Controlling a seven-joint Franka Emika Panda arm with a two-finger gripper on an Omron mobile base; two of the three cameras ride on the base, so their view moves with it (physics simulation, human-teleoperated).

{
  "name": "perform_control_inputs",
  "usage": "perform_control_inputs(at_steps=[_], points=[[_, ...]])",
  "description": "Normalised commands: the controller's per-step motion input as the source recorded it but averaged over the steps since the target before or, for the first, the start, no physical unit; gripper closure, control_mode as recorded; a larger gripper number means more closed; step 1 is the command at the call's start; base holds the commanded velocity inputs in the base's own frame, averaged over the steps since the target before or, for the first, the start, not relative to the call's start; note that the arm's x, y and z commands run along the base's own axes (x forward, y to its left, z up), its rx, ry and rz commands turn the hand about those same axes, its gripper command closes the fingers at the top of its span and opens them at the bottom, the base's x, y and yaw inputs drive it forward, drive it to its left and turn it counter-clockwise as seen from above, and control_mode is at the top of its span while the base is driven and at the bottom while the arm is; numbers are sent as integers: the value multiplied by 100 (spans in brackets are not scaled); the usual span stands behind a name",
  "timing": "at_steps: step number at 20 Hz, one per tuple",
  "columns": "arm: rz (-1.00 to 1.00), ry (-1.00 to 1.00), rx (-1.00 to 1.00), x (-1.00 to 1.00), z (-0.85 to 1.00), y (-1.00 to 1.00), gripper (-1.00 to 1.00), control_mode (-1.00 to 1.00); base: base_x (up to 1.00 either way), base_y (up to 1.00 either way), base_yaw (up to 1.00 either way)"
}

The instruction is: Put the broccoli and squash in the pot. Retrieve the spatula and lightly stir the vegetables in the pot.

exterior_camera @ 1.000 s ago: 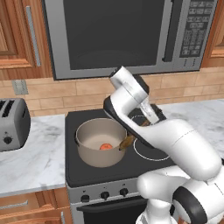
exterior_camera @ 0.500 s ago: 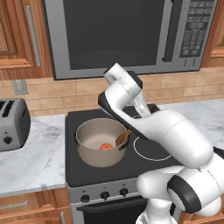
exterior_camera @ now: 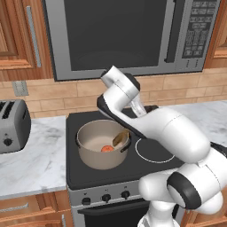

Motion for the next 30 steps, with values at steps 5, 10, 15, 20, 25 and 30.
perform_control_inputs(at_steps=[5, 10, 15, 20, 25, 30], points=[[19, -6, 0, 24, 0, 9, 100, -100, 0, 0, 0], [12, -3, 0, 10, -8, 2, 100, -100, 0, 0, 0], [6, 0, -3, 11, -26, 0, 100, -100, 0, 0, 0], [5, 0, -1, 24, -14, 2, 100, -100, 0, 0, 0], [2, 0, -1, 20, -21, 3, 100, -100, 0, 0, 0], [2, 0, -3, 9, -34, 16, 100, -100, 0, 0, 0]])
